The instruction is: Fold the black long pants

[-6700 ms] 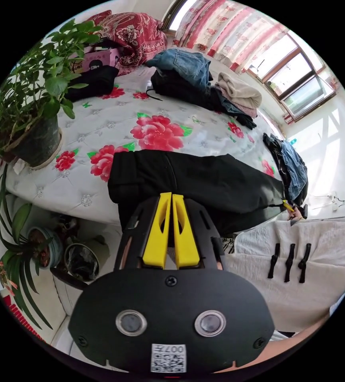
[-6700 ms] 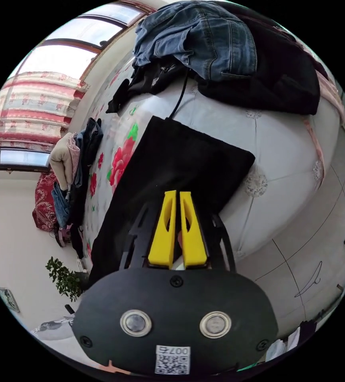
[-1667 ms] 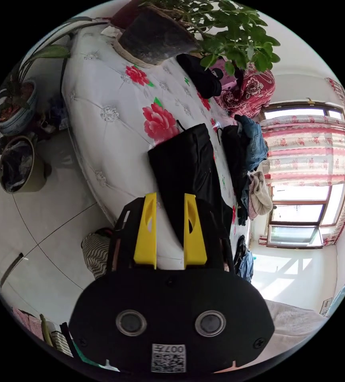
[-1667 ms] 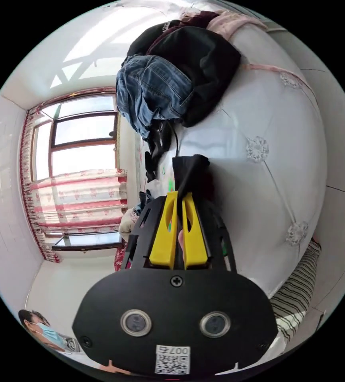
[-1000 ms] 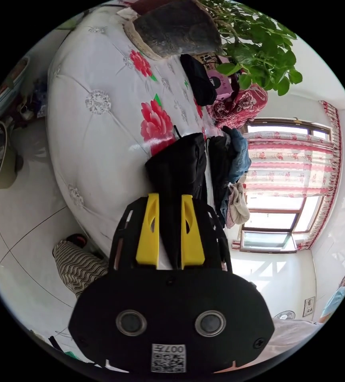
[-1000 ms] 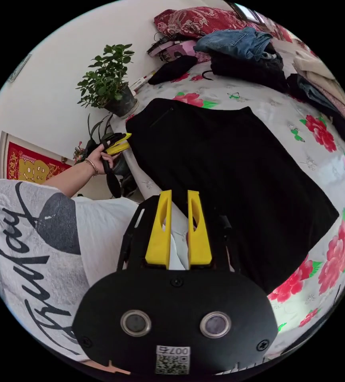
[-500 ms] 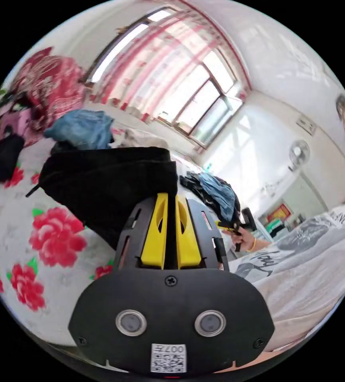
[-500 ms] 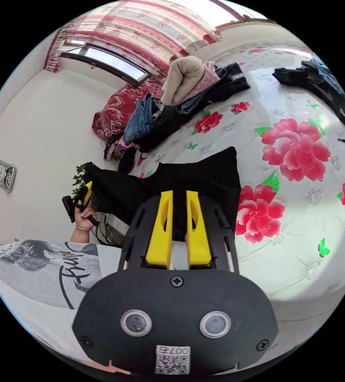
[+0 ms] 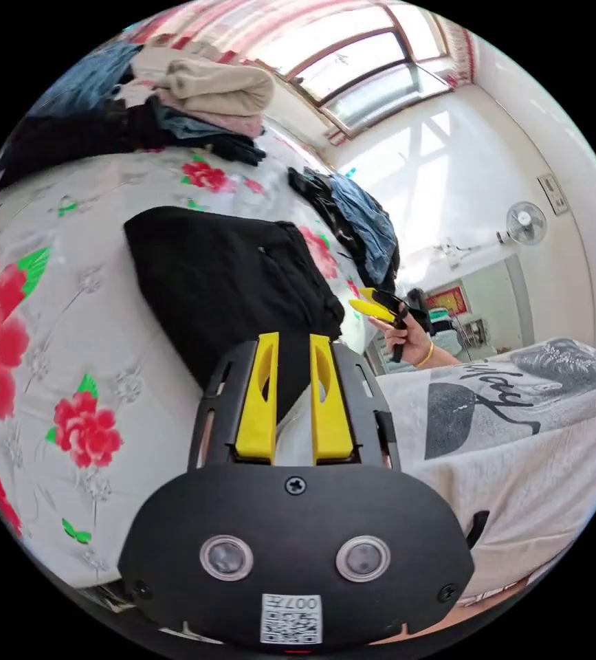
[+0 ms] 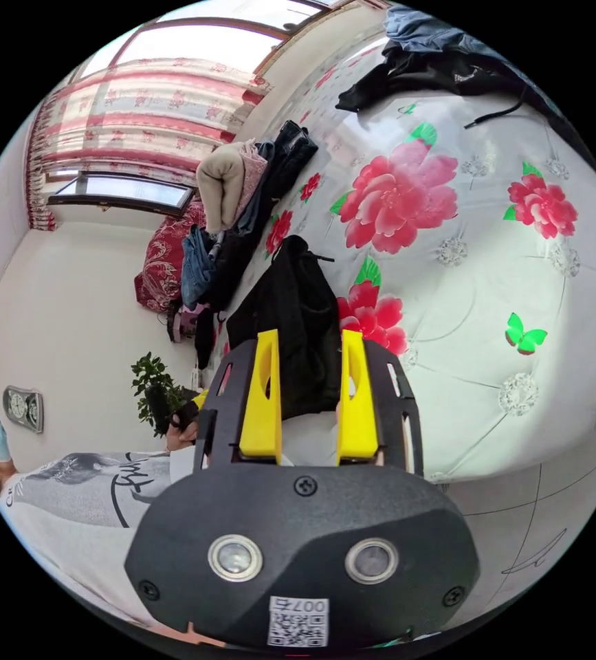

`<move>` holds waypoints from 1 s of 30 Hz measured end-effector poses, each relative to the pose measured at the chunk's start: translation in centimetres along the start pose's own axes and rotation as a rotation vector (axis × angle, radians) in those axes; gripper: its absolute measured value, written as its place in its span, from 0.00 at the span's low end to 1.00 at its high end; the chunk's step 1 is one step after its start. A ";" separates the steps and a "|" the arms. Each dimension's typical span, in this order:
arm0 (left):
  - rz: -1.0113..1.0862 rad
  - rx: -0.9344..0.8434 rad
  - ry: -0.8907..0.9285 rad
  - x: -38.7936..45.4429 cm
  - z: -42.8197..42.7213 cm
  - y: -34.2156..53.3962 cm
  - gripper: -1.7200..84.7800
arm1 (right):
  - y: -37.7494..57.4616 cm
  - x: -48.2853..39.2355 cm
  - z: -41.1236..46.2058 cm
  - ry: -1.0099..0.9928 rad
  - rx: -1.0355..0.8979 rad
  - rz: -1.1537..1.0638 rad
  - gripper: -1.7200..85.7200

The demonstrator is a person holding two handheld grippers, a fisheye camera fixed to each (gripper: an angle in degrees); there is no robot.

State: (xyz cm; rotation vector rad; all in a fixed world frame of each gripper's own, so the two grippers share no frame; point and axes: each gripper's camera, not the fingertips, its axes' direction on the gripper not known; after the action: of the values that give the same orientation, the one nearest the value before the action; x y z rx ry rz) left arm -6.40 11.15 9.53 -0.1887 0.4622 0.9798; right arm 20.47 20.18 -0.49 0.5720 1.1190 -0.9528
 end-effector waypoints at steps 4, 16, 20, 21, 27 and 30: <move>-0.273 0.102 -0.098 -6.6 -2.9 2.7 0.15 | -2.4 2.1 1.4 -0.031 -0.065 0.042 0.17; -0.443 -0.034 0.108 -14.6 6.7 -4.0 0.11 | -11.0 1.2 7.3 0.008 -0.337 0.006 0.13; -0.253 0.002 0.148 -11.1 4.5 -10.5 0.11 | -14.7 -4.1 4.7 -0.109 -0.290 -0.090 0.10; -0.223 0.010 0.153 -10.4 4.1 -11.8 0.11 | -15.5 -5.4 4.3 -0.113 -0.283 -0.121 0.09; 0.043 0.196 0.140 -6.0 -5.0 -28.1 0.11 | -27.5 -20.6 -1.7 -0.229 -0.083 -0.421 0.08; 0.071 0.317 -0.053 -5.3 -9.9 -37.6 0.12 | -34.6 -27.8 -2.8 -0.232 0.067 -0.495 0.08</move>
State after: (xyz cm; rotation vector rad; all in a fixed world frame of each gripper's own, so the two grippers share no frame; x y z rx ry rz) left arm 19.60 -17.07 1.24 0.1397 0.5718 0.9651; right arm -14.26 14.73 26.73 0.2272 1.0382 -1.4490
